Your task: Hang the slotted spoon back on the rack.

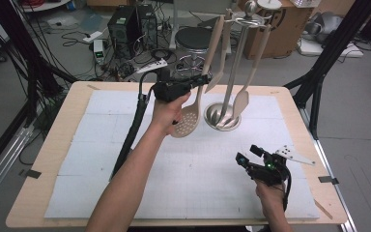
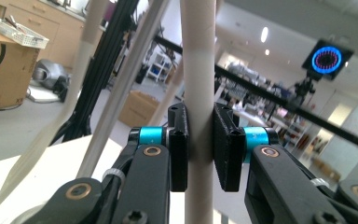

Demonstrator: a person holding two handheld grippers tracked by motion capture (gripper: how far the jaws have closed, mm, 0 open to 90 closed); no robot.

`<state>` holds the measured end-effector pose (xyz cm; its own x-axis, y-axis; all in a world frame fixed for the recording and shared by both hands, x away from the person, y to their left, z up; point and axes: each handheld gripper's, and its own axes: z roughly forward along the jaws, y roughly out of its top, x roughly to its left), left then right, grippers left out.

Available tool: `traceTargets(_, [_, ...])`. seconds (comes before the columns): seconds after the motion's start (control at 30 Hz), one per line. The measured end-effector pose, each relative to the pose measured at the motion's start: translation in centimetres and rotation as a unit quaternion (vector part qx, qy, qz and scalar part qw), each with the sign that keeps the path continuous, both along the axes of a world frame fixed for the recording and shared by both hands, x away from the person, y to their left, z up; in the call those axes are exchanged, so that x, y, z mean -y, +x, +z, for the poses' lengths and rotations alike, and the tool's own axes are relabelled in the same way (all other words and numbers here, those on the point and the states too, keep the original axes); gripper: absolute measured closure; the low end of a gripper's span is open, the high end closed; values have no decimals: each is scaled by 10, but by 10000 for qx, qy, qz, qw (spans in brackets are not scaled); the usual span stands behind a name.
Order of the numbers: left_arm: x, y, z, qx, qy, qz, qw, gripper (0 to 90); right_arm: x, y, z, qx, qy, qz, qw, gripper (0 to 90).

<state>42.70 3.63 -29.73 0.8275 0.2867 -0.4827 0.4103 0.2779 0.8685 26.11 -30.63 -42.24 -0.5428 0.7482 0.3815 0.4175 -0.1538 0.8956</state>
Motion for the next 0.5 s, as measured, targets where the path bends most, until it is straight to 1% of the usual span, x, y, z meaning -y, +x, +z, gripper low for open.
traceTargets(0.03, [0,2,0,-4,34,20,10000,779,0,0,0,19,-5,-6,10000,144])
traceTargets(0.07, [0,4,0,13,41,-15,10000,779,1,0,0,12,5,-15,10000,144])
traceTargets(0.13, [2,6,4,122,61,-89,9999,779,1,1,0,24,-2,-22,10000,144])
traceTargets(0.2, [5,7,9,187,23,-131,9997,779,2,1,0,-3,6,-22,10000,144])
traceTargets(0.23, [5,7,11,166,-42,-159,9997,779,2,1,0,-8,9,-30,10000,145])
traceTargets(0.3, [5,9,9,76,-76,-180,9998,779,2,2,-1,-6,11,-36,10000,145])
traceTargets(0.37, [4,11,7,49,22,-160,9999,779,3,1,-1,-11,18,-31,10000,144])
traceTargets(0.4, [4,12,6,33,36,-174,9998,779,3,1,-1,-22,24,-36,10000,144])
traceTargets(0.5, [5,12,5,32,5,-237,9997,779,3,0,0,-2,20,-39,10000,144])
